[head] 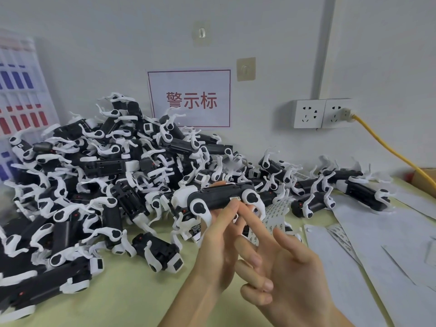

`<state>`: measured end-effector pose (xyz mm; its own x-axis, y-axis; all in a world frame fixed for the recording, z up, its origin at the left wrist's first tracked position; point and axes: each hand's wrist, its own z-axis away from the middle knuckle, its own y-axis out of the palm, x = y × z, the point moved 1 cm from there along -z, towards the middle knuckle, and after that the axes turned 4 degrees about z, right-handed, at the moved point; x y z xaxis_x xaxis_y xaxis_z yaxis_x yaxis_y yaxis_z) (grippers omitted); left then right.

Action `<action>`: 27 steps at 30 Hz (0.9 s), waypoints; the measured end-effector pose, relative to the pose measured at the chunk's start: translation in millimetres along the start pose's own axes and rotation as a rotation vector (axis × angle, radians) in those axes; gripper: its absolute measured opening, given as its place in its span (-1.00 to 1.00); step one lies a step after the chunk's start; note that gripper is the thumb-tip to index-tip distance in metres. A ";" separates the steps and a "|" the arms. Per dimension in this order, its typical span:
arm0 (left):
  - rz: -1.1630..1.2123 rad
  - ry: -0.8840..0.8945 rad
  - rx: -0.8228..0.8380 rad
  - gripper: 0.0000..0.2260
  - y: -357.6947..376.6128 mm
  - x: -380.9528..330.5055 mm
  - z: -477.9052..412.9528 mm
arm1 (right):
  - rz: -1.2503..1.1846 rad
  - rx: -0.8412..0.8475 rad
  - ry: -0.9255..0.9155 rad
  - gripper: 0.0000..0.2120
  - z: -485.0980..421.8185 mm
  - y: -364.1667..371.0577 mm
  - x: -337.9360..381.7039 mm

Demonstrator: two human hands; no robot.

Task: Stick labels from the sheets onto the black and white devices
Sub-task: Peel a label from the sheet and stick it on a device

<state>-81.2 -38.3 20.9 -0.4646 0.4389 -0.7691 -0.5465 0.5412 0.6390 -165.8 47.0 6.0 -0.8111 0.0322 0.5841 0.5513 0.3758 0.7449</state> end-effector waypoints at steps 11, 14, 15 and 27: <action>0.092 0.051 -0.042 -0.44 1.0 1.2 -3.2 | -0.003 -0.009 -0.021 -0.45 -0.2 2.4 -0.5; 0.063 0.074 -0.033 -0.53 -1.3 2.0 -4.9 | -0.001 -0.016 -0.028 -0.46 -0.4 2.9 0.0; 0.057 0.081 -0.030 -0.54 -1.6 2.3 -5.2 | -0.008 -0.019 -0.029 -0.45 -0.5 2.8 -0.1; 0.014 0.101 -0.060 -0.66 -2.0 2.4 -5.4 | -0.039 -0.079 -0.024 -0.41 -0.4 0.7 -3.6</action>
<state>-85.0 -42.3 17.8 -0.5390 0.3699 -0.7567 -0.5787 0.4901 0.6518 -162.3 46.8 4.5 -0.8361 0.0418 0.5469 0.5322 0.3032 0.7905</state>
